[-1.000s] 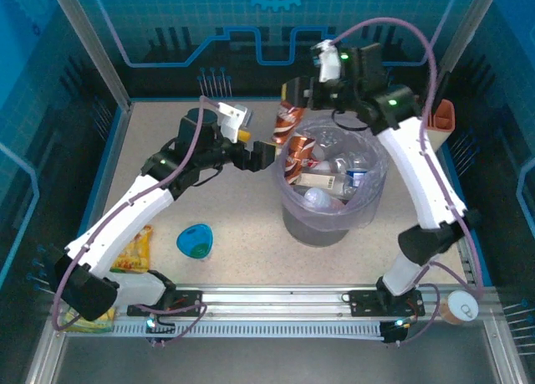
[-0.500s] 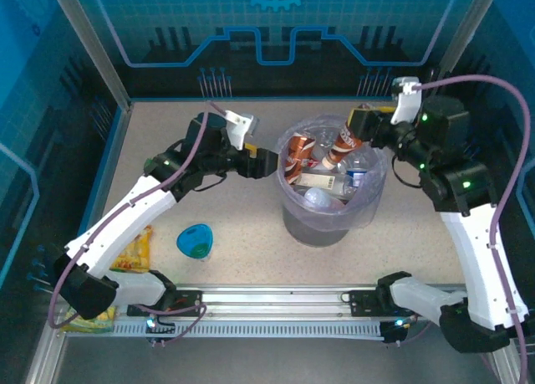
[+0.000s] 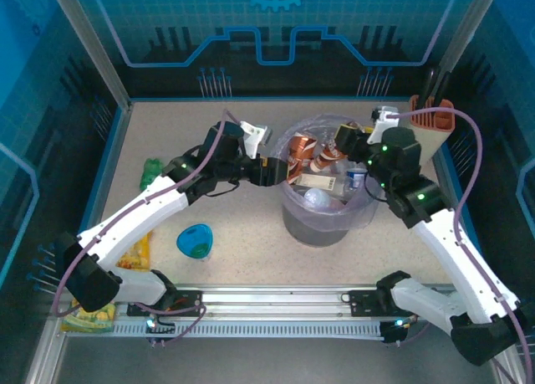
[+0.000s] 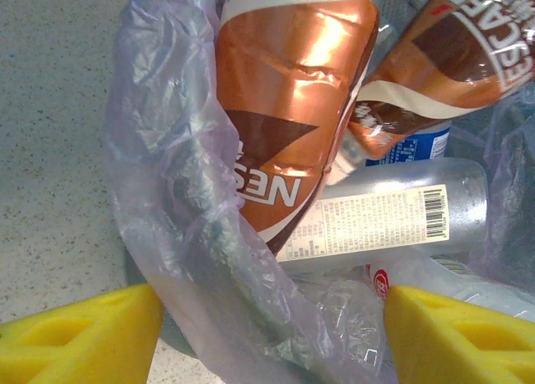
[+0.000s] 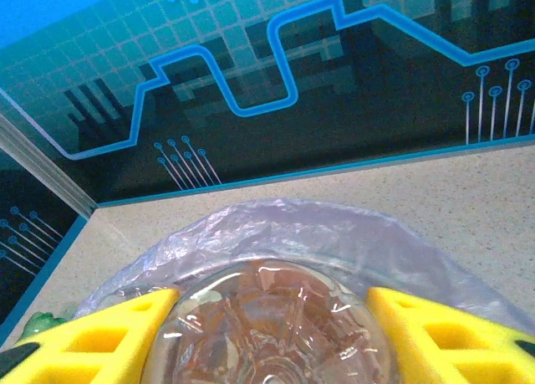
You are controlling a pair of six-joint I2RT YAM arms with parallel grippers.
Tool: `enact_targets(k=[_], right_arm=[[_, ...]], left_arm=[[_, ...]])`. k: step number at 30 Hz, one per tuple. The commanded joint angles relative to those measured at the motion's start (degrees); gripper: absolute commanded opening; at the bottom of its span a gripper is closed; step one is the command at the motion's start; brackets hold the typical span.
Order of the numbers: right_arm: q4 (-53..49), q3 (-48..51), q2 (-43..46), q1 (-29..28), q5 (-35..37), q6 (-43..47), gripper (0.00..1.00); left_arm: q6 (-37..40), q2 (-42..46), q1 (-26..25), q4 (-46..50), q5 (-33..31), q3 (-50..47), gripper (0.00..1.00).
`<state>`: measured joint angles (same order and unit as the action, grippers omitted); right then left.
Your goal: Put the plastic bottles in the bin
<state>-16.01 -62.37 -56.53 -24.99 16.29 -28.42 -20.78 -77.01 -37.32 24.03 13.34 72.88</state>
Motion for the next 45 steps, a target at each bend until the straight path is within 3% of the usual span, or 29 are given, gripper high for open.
enact_targets(k=[1, 4, 9, 11, 14, 17, 23, 29, 35, 40, 45], right_arm=[[3.9, 3.0, 0.2, -3.2, 6.9, -1.5, 0.12], [1.6, 2.2, 0.1, -3.3, 7.4, -1.7, 0.27], [-8.7, -4.3, -0.2, -3.1, 8.3, 0.9, 0.83], [-15.4, -9.2, -1.4, -2.5, 8.8, 3.1, 0.92], [-22.1, -15.2, -2.0, -0.9, 8.2, 5.7, 0.93], [-26.3, -18.7, -2.1, 1.9, 5.7, 6.6, 0.87], [-32.2, -21.2, -4.8, 5.0, 0.0, 5.8, 0.56], [-28.0, -16.5, -7.3, 5.3, -6.9, 1.9, 0.34], [-24.9, -11.7, -7.5, 5.3, -9.9, -1.6, 0.32], [-26.4, -14.4, -6.8, 6.6, -8.9, 0.3, 0.33], [-28.9, -21.7, -8.6, 8.8, -10.0, 4.0, 0.51]], left_arm=[[-0.9, -0.6, -0.5, -1.9, 0.4, -1.2, 0.7], [-0.9, -0.6, -0.5, -2.8, 0.3, -1.7, 0.69], [-0.7, -1.1, -0.5, -2.7, -0.1, -1.5, 0.68], [-0.5, -1.0, -0.5, -2.7, -0.1, -1.5, 0.67], [-0.1, -1.3, -0.5, -2.3, -0.3, -1.3, 0.67], [0.0, -1.5, -0.5, -2.2, -0.5, -1.3, 0.66], [0.1, -1.8, -0.5, -1.9, -0.7, -0.7, 0.66], [0.2, -2.3, -0.5, -1.9, -0.8, -0.5, 0.65], [0.2, -3.1, -0.5, -2.1, -0.6, 0.0, 0.65], [0.6, -2.8, -0.5, -1.4, -0.7, 1.4, 0.65], [3.6, -1.5, -0.5, 2.7, -2.7, 5.7, 0.81]])
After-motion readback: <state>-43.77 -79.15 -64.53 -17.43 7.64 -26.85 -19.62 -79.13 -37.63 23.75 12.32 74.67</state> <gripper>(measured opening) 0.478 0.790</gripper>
